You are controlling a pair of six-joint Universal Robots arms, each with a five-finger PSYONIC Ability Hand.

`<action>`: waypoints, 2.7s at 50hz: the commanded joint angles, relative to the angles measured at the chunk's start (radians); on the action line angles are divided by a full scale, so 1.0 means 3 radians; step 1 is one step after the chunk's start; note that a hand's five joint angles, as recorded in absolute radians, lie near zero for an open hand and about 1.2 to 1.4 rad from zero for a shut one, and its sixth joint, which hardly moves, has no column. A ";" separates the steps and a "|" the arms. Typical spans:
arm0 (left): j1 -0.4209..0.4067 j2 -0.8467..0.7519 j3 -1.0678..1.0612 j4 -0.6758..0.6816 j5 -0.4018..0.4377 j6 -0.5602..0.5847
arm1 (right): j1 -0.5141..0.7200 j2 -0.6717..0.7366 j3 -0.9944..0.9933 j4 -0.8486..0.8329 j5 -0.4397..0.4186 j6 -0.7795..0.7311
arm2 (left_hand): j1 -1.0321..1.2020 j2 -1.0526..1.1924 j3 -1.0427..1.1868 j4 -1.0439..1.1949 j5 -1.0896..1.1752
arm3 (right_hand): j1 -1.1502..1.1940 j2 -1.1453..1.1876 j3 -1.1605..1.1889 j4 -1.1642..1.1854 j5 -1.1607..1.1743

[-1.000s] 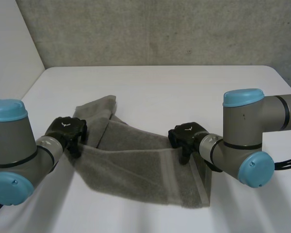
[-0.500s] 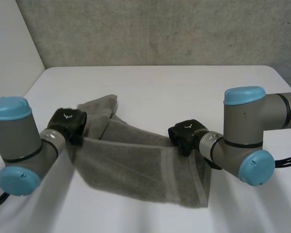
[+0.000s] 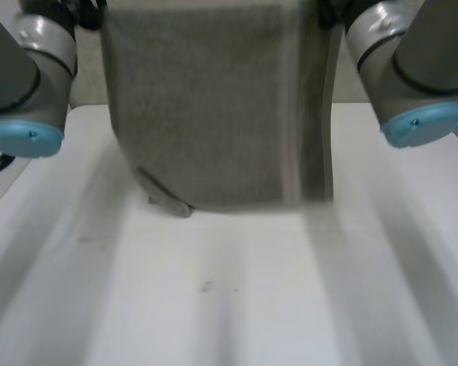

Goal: Fold the towel.

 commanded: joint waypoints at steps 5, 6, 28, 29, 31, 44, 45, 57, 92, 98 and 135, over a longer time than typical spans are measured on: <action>-0.0299 0.0646 -0.1269 -0.0329 -0.0003 -0.0161 | -0.0014 -0.0352 0.0847 0.0562 -0.0015 -0.0005 | 0.0660 0.0596 0.0599 0.0595 0.0639 | 0.0237 0.0312 0.0211 0.0197 0.0198; -0.0299 0.0646 -0.1271 -0.0330 -0.0003 -0.0161 | -0.0019 -0.0413 0.1055 0.0598 -0.0020 -0.0011 | 0.0660 0.0596 0.0599 0.0595 0.0639 | 0.0237 0.0312 0.0211 0.0197 0.0198; -0.1210 0.0462 -0.2846 -0.0489 -0.0013 -0.0094 | -0.0581 -0.0873 0.3265 0.0169 -0.0015 -0.0680 | 0.0660 0.0596 0.0599 0.0595 0.0639 | 0.0237 0.0312 0.0211 0.0197 0.0198; -0.1260 0.0462 -0.2846 -0.0489 -0.0003 -0.0094 | -0.0612 -0.0884 0.3342 0.0113 -0.0015 -0.0711 | 0.0660 0.0596 0.0599 0.0595 0.0639 | 0.0237 0.0312 0.0211 0.0197 0.0198; -0.1307 0.0472 -0.2846 -0.0489 0.0012 -0.0089 | -0.0642 -0.0904 0.3418 0.0062 -0.0015 -0.0721 | 0.0660 0.0596 0.0599 0.0595 0.0639 | 0.0237 0.0312 0.0211 0.0197 0.0198; -0.1185 0.0422 -0.2586 -0.0432 -0.0003 0.0161 | -0.0694 -0.0904 0.3705 -0.0373 -0.0015 -0.0726 | -0.3261 -0.3326 -0.3323 -0.3327 -0.3283 | 0.0237 0.0312 0.0211 0.0197 0.0198; -0.1184 0.0421 -0.2586 -0.0432 -0.0003 0.0161 | -0.0709 -0.0894 0.3705 -0.0399 -0.0015 -0.0726 | -0.3263 -0.3327 -0.3324 -0.3328 -0.3284 | 0.0237 0.0312 0.0211 0.0197 0.0198; -0.0438 0.0360 -0.2677 -0.0258 0.0400 0.0714 | -0.0837 -0.0787 0.3700 -0.0476 -0.0010 -0.0706 | -0.2853 -0.2918 -0.2915 -0.2919 -0.2875 | 0.0237 0.0312 0.0211 0.0197 0.0198; -0.0064 -0.0647 -0.2033 0.0212 0.1066 0.0801 | -0.0832 -0.0684 0.3741 -0.0476 -0.0086 -0.0701 | -0.1883 -0.1947 -0.1944 -0.1948 -0.1904 | 0.0237 0.0312 0.0211 0.0197 0.0198; -0.0069 -0.0800 -0.1834 -0.0033 0.1066 0.0999 | -0.0832 -0.0679 0.3746 -0.0476 -0.0091 -0.0701 | -0.2068 -0.2133 -0.2130 -0.2134 -0.2090 | 0.0237 0.0312 0.0211 0.0197 0.0198; -0.0008 -0.0785 -0.1885 -0.0304 0.1321 0.1123 | -0.0822 -0.0618 0.3746 -0.0476 -0.0127 -0.0716 | -0.2294 -0.2359 -0.2356 -0.2360 -0.2316 | 0.0237 0.0312 0.0211 0.0197 0.0198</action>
